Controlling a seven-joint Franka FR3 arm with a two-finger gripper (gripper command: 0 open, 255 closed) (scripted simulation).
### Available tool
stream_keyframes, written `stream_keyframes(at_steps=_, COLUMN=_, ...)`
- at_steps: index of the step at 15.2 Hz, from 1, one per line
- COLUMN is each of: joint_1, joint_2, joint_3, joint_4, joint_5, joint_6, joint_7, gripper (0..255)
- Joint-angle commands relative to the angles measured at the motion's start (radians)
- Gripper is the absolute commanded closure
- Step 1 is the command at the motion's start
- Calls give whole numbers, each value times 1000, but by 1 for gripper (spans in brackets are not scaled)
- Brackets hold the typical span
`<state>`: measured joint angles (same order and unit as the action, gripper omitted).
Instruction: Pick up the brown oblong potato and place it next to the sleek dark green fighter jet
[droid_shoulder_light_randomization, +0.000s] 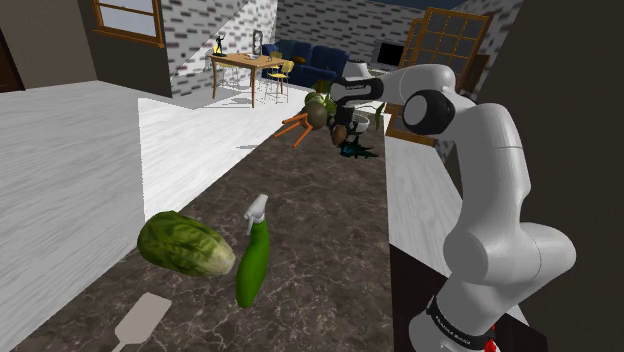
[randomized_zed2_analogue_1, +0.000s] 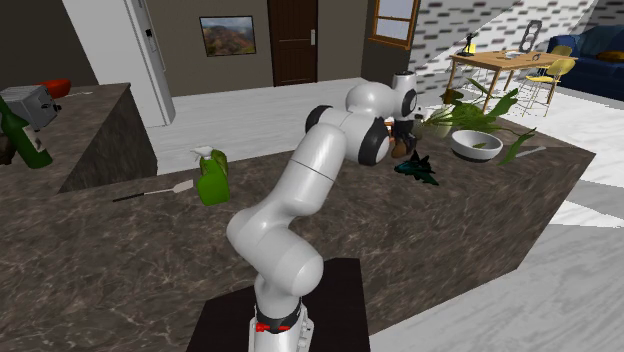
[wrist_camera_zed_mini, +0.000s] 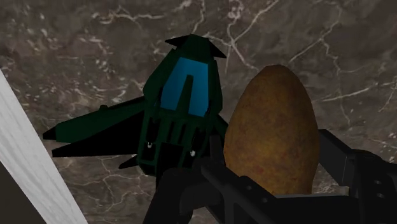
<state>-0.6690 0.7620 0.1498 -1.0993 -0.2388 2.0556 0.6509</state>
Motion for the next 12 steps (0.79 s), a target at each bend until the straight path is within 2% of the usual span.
stream_keyframes(at_steps=1, joint_1=-1, joint_2=7, joint_3=-1, joint_4=-15, joint_5=-2, joint_6=22, joint_7=3, gripper=255)
stream_keyframes(at_steps=9, joint_1=-3, joint_2=36, joint_3=-7, joint_4=-73, joint_5=-12, joint_6=109, joint_7=18, gripper=255)
stream_keyframes(at_steps=12, joint_1=-3, joint_2=36, joint_3=-7, joint_4=-73, joint_5=-12, joint_6=109, joint_7=18, gripper=255)
